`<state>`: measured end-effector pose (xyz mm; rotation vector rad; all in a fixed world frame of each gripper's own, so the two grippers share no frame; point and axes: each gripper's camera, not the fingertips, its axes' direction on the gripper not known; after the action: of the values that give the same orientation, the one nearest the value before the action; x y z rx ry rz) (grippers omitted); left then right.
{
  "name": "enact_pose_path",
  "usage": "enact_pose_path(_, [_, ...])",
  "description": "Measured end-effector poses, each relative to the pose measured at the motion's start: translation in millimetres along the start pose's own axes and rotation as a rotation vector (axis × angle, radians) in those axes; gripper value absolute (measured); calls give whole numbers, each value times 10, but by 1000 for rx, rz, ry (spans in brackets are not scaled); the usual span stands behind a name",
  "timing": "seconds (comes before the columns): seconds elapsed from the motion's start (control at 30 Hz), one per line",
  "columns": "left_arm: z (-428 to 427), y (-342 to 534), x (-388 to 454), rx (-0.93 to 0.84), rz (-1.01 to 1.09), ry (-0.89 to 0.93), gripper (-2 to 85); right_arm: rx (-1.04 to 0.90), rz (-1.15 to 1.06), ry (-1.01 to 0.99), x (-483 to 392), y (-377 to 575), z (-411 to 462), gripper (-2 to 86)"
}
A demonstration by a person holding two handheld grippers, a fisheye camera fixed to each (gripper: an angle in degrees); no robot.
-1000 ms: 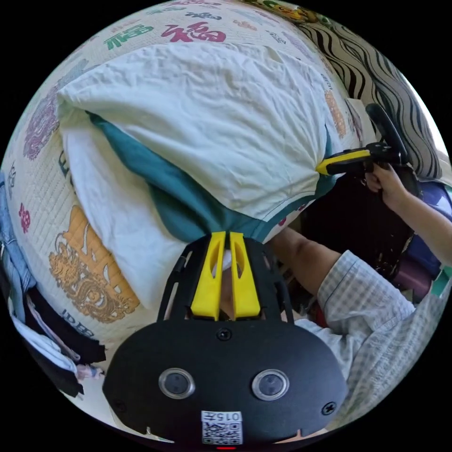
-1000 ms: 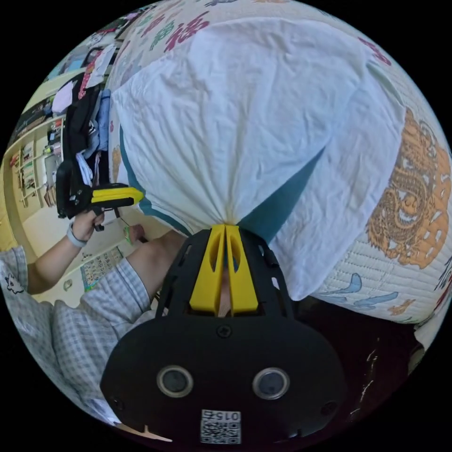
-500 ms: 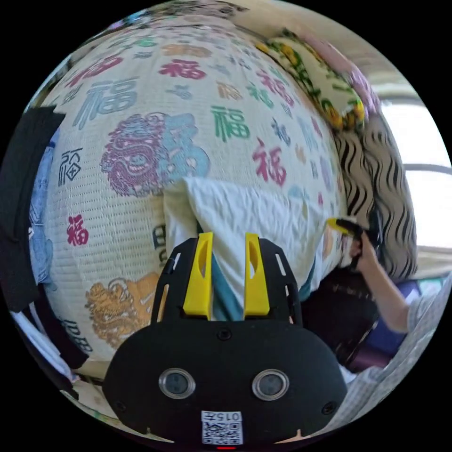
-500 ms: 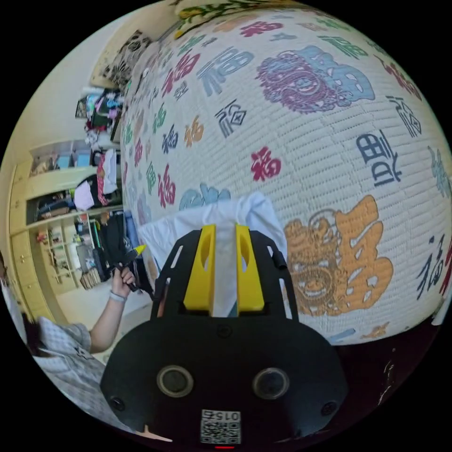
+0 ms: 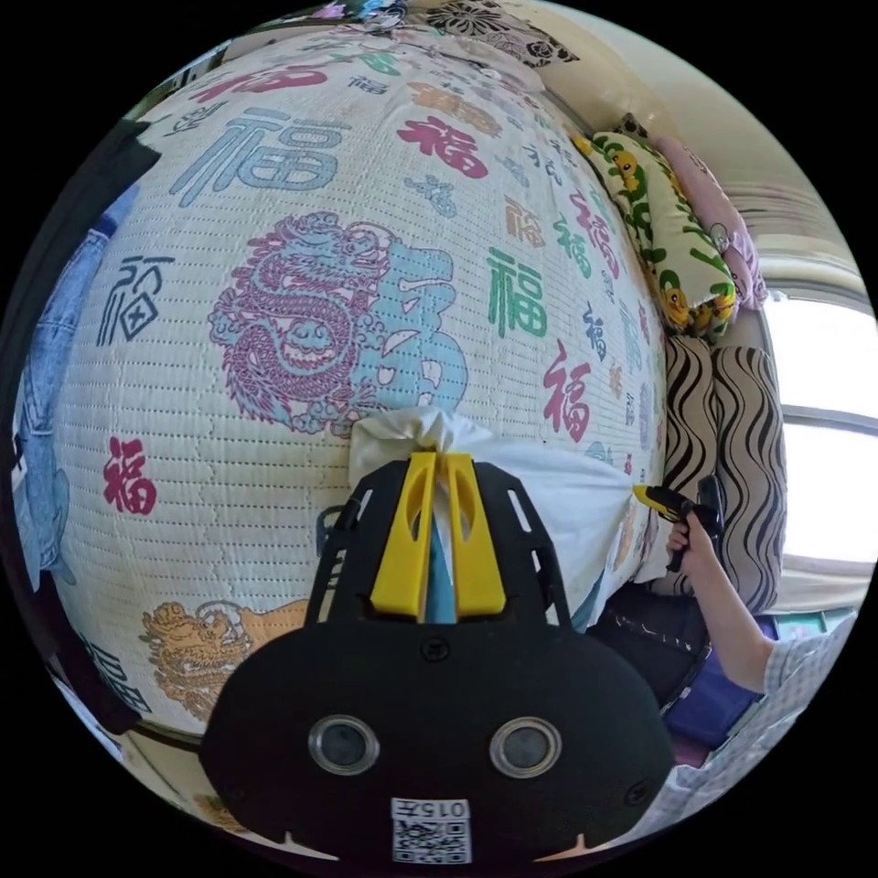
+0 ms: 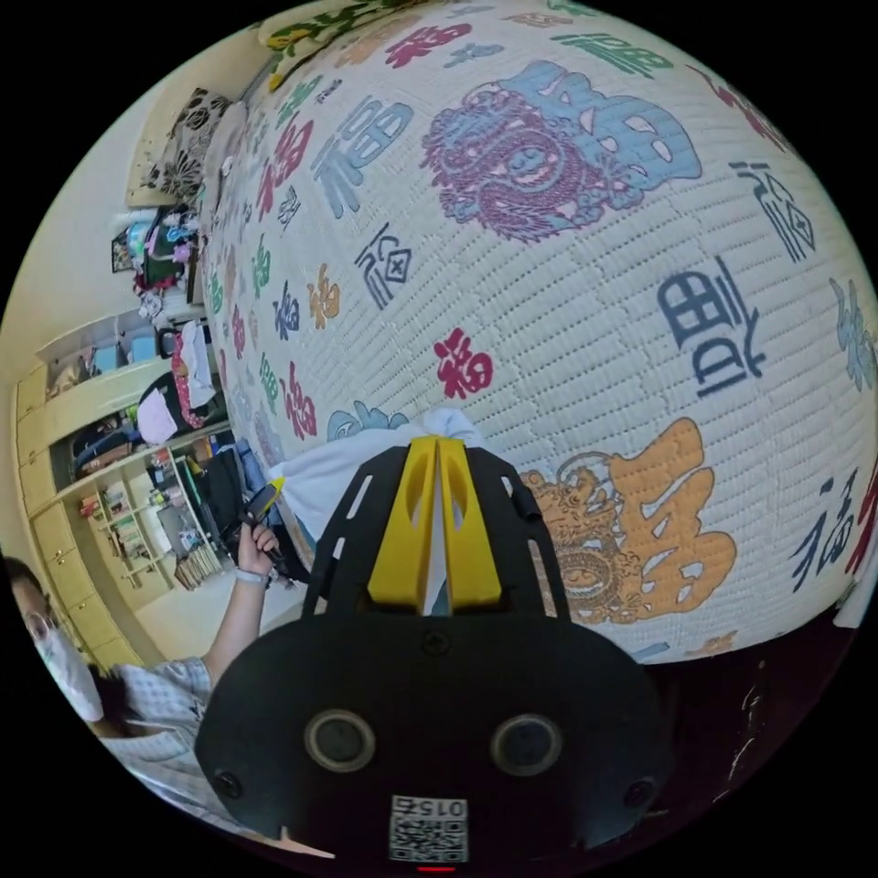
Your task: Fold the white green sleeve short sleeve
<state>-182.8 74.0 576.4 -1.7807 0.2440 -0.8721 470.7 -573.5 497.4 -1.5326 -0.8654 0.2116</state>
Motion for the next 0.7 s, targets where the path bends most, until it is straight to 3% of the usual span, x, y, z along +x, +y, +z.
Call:
enact_pose_path(0.23, [-353,738,-194,97,23,20,85,102,-266,120,-754,272,-76,8])
enact_pose_path(0.43, [-232,1703,-506,-7,-108,-134,84,-89,-565,69,-1889,349,724,63])
enact_pose_path(0.63, [155,2106,-681,-8,-207,-206,84,-259,-907,259,-3064,521,1891,63])
enact_pose_path(0.7, [325,2152,-736,-18,-239,-146,89,-283,-981,395,-3313,568,2227,66])
